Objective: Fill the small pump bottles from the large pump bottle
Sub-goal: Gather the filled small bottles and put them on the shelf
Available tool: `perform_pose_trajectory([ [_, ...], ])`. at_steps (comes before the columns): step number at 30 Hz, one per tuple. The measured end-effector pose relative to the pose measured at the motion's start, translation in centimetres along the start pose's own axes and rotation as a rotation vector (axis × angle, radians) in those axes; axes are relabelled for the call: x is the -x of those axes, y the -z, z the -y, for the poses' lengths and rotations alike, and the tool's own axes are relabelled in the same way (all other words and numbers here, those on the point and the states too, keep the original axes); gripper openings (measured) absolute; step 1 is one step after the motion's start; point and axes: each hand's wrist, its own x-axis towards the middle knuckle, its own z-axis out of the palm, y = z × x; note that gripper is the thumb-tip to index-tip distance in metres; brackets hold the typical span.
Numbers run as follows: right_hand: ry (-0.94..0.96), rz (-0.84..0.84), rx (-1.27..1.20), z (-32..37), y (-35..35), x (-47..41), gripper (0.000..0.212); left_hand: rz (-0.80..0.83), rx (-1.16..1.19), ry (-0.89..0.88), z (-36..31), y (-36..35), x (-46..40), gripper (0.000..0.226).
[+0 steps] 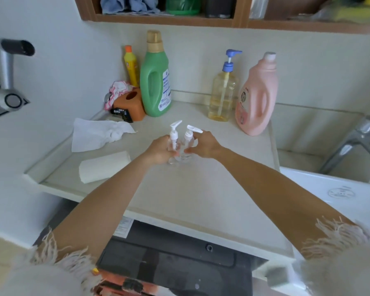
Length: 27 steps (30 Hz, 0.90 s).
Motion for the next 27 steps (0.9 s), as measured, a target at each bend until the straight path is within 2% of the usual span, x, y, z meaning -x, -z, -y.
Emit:
perform_pose_trajectory([
  [3,0.063,-0.062,-0.023,-2.0,5.0,1.5,0.059,-0.03,0.01,-0.073,-4.7,-1.0,-1.0,0.017],
  [7,0.181,-0.212,-0.113,-2.7,15.4,3.2,0.026,-0.123,0.154,-0.225,-13.9,-0.7,-2.9,0.02],
  [9,0.268,-0.325,-0.161,-2.1,21.4,4.1,0.023,-0.198,0.19,-0.314,-19.5,-0.2,-3.6,0.024],
  [12,0.393,-0.458,-0.292,-0.9,28.9,4.4,0.023,-0.275,0.183,-0.444,-26.8,1.7,-4.5,0.043],
  [15,0.516,-0.516,-0.311,0.4,34.6,3.4,0.022,-0.382,0.158,-0.532,-32.3,3.9,-5.6,0.022],
  [18,0.54,-0.534,-0.272,1.3,38.7,2.1,0.027,-0.508,0.139,-0.49,-36.3,5.1,-7.4,0.022],
  [20,0.484,-0.538,-0.247,1.4,40.5,0.7,0.029,-0.58,0.123,-0.461,-38.1,5.3,-9.1,0.016],
  [23,0.383,-0.516,-0.115,0.8,42.1,-2.4,0.033,-0.69,0.085,-0.384,-40.1,5.0,-12.1,0.023],
  [27,0.302,-0.506,-0.02,-0.7,42.8,-7.1,0.028,-0.748,-0.069,-0.262,-41.0,4.2,-16.6,0.024],
])
